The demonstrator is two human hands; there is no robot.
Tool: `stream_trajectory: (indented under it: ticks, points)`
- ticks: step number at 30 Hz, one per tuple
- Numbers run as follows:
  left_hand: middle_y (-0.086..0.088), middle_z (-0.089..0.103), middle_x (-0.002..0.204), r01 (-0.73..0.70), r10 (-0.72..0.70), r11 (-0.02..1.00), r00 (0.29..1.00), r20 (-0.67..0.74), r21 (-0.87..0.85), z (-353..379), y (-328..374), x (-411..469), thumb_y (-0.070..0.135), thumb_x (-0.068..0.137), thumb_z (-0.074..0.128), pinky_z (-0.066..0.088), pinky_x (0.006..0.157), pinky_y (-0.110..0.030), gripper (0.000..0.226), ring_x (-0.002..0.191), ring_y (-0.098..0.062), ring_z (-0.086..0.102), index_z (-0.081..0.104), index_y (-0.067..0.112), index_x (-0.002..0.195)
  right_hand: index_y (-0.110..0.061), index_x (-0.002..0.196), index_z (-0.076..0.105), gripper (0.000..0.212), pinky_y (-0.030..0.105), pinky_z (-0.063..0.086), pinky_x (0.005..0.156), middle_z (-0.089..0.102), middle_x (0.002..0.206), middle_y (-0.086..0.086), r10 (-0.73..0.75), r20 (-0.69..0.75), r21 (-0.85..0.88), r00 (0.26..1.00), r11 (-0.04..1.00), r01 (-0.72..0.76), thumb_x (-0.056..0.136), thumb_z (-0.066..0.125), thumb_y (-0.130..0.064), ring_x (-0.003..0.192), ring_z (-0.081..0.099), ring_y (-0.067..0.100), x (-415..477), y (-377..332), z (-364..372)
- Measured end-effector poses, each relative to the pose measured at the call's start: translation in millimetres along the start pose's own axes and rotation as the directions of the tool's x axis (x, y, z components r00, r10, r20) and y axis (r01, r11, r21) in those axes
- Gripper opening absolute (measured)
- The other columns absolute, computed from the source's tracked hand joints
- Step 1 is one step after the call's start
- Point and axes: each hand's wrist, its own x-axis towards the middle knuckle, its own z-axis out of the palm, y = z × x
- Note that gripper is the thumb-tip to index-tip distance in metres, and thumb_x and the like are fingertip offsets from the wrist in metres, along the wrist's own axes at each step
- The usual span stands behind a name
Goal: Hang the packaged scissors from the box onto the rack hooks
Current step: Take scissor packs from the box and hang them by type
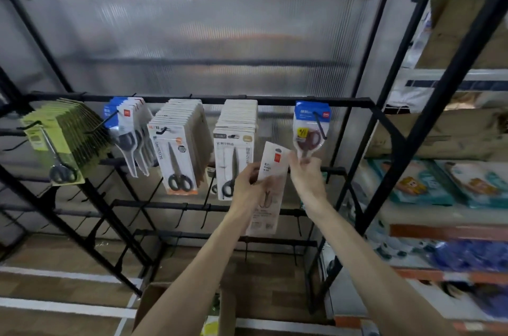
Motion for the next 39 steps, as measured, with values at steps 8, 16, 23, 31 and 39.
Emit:
stream_trajectory:
  ticks: [8, 16, 23, 31, 39]
  points:
    - [-0.007, 0.071, 0.104, -0.117, 0.157, 0.974, 0.965, 0.212, -0.192, -39.3, -8.5, -43.8, -0.008, 0.096, 0.06, 0.059, 0.079, -0.025, 0.03, 0.097, -0.012, 0.073, 0.061, 0.009, 0.121, -0.012, 0.098, 0.061, 0.037, 0.04, 0.058, 0.078, 0.071, 0.089, 0.006, -0.062, -0.042, -0.123, 0.997, 0.991, 0.056, 0.09, 0.061, -0.049, 0.082, 0.07, 0.023, -65.6, -15.2, 58.4]
    - [0.01, 0.07, 0.111, -0.352, 0.296, 0.917, 0.917, 0.269, 0.191, -185.0, -33.2, -84.0, 0.009, 0.095, 0.068, 0.052, 0.092, -0.017, 0.024, 0.099, 0.007, 0.064, 0.069, 0.019, 0.117, -0.006, 0.094, 0.069, 0.007, 0.025, 0.049, 0.062, 0.068, 0.085, 0.006, -0.082, -0.21, 0.088, 0.974, 0.991, 0.102, 0.091, 0.066, -0.011, 0.073, 0.061, 0.018, -139.6, -8.0, 94.5]
    - [0.002, 0.069, 0.113, -0.167, 0.145, 0.911, 0.986, 0.086, 0.378, -303.8, -51.7, -83.3, 0.006, 0.094, 0.065, 0.05, 0.077, -0.02, 0.021, 0.1, -0.014, 0.066, 0.068, 0.019, 0.111, 0.0, 0.103, 0.069, 0.015, 0.037, 0.052, 0.076, 0.073, 0.094, 0.014, 0.001, -0.146, 0.227, 0.989, 0.973, 0.032, 0.097, 0.061, -0.011, 0.084, 0.067, 0.026, -186.3, -19.5, 129.2]
    - [-0.004, 0.069, 0.121, -0.046, 0.011, 0.805, 0.998, 0.063, 0.592, -358.9, -83.6, -93.0, 0.003, 0.091, 0.058, 0.045, 0.095, -0.026, 0.035, 0.113, -0.019, 0.063, 0.068, 0.009, 0.124, -0.008, 0.105, 0.068, 0.013, 0.026, 0.053, 0.064, 0.073, 0.09, 0.0, 0.056, -0.123, 0.103, 0.991, 0.994, -0.044, 0.1, 0.059, -0.015, 0.075, 0.068, 0.009, -205.5, 17.2, 150.3]
    - [-0.009, 0.064, 0.13, -0.063, -0.093, 0.665, 0.982, 0.167, 0.744, -355.0, -116.1, -97.1, 0.007, 0.095, 0.056, 0.049, 0.102, -0.035, 0.032, 0.121, -0.026, 0.061, 0.065, 0.012, 0.125, -0.008, 0.105, 0.067, 0.014, 0.014, 0.046, 0.052, 0.071, 0.088, -0.002, 0.127, -0.09, 0.09, 0.988, 0.989, -0.119, 0.1, 0.056, -0.014, 0.073, 0.065, 0.006, -185.7, 48.1, 178.8]
